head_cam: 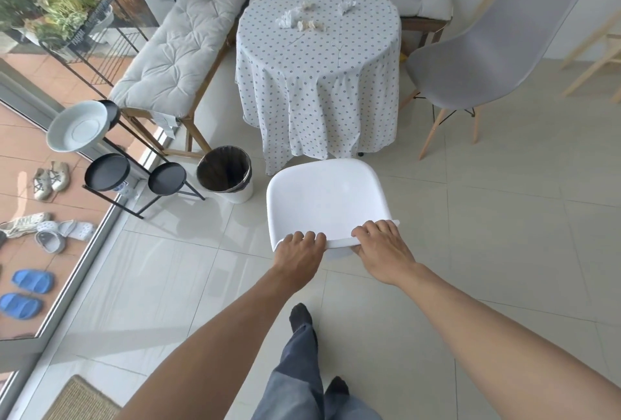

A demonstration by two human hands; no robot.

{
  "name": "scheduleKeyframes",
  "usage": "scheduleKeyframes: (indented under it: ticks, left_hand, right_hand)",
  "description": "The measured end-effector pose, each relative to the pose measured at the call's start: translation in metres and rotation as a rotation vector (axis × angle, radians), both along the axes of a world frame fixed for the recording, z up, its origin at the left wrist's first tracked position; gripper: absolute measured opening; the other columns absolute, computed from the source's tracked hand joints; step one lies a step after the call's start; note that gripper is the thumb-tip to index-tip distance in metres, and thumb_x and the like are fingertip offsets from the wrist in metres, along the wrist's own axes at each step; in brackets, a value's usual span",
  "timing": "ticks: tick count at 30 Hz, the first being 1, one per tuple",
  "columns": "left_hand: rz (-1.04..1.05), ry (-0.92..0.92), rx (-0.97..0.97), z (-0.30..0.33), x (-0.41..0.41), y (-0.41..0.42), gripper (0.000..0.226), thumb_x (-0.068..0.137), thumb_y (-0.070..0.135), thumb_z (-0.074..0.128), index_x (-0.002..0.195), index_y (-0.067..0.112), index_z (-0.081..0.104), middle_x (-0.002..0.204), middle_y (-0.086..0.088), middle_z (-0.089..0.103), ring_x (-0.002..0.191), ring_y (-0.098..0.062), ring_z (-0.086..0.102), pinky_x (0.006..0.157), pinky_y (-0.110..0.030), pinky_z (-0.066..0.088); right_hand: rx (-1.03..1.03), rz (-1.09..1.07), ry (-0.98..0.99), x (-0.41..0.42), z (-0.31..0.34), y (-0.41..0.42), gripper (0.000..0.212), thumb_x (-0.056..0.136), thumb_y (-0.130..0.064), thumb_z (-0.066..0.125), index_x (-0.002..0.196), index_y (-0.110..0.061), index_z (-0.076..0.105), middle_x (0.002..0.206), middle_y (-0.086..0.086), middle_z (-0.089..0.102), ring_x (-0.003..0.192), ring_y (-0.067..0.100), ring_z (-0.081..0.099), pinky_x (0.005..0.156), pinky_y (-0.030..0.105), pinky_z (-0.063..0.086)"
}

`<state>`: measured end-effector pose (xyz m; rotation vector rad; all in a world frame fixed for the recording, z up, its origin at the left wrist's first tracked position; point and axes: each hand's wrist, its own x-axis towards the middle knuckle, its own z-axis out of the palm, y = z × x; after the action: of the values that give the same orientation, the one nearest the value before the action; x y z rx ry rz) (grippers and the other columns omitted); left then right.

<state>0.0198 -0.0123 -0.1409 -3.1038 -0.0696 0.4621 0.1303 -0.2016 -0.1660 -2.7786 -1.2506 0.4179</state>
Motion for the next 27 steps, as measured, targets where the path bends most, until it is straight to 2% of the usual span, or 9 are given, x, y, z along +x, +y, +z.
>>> scheduleKeyframes:
  ticks: [3,12,16,19,21,25,27]
  left_hand:
    - [-0.012,-0.025,0.037,0.002,0.008,0.01,0.033,0.091,0.0,0.046,0.123,0.011,0.047,0.1,-0.007,0.058,0.089,-0.033,0.058,0.084,-0.044,0.049]
    - [-0.042,-0.167,0.134,-0.005,0.055,0.064,0.039,0.077,-0.006,0.042,0.103,0.014,0.063,0.078,-0.001,0.059,0.069,-0.026,0.058,0.074,-0.041,0.053]
    - [-0.054,-0.225,0.131,-0.006,0.085,0.094,0.053,0.075,-0.006,0.016,0.091,0.015,0.063,0.07,0.0,0.054,0.062,-0.026,0.054,0.07,-0.041,0.054]
    - [-0.074,-0.255,0.132,-0.012,0.109,0.117,0.055,0.076,-0.005,0.012,0.091,0.014,0.061,0.07,-0.001,0.053,0.063,-0.027,0.053,0.07,-0.042,0.053]
    - [-0.078,-0.253,0.144,-0.013,0.126,0.13,0.051,0.078,-0.005,0.017,0.091,0.014,0.061,0.071,-0.001,0.054,0.064,-0.027,0.053,0.071,-0.043,0.054]
    - [-0.086,-0.234,0.145,-0.013,0.158,0.158,0.029,0.076,-0.007,0.05,0.093,0.014,0.061,0.072,-0.002,0.054,0.064,-0.027,0.053,0.071,-0.044,0.053]
    - [-0.106,-0.244,0.145,-0.013,0.175,0.172,0.035,0.077,-0.008,0.038,0.093,0.012,0.062,0.072,-0.003,0.054,0.063,-0.028,0.053,0.07,-0.045,0.054]
  right_hand:
    - [-0.004,-0.031,-0.017,0.003,-0.002,0.024,0.025,0.105,-0.034,0.041,0.119,-0.018,0.054,0.114,0.005,0.057,0.102,0.031,0.049,0.102,0.042,0.035]
    - [0.046,-0.104,-0.115,0.039,-0.009,0.086,0.014,0.1,-0.028,0.051,0.101,-0.015,0.054,0.096,0.006,0.057,0.085,0.031,0.048,0.085,0.044,0.041]
    - [0.053,-0.123,-0.13,0.064,-0.008,0.115,0.014,0.099,-0.028,0.053,0.1,-0.015,0.055,0.094,0.006,0.057,0.084,0.031,0.049,0.084,0.045,0.042]
    - [0.05,-0.132,-0.126,0.085,-0.007,0.135,0.015,0.1,-0.029,0.051,0.102,-0.015,0.054,0.095,0.007,0.057,0.085,0.032,0.049,0.085,0.045,0.042]
    - [0.046,-0.138,-0.123,0.099,-0.007,0.149,0.015,0.1,-0.029,0.05,0.103,-0.015,0.054,0.096,0.007,0.057,0.086,0.032,0.05,0.086,0.045,0.042]
    - [0.051,-0.165,-0.123,0.127,-0.006,0.175,0.015,0.101,-0.029,0.051,0.104,-0.015,0.054,0.097,0.007,0.057,0.087,0.032,0.05,0.087,0.045,0.041]
    - [0.062,-0.183,-0.115,0.142,-0.006,0.188,0.015,0.1,-0.028,0.052,0.103,-0.014,0.055,0.097,0.008,0.058,0.087,0.033,0.05,0.087,0.045,0.041]
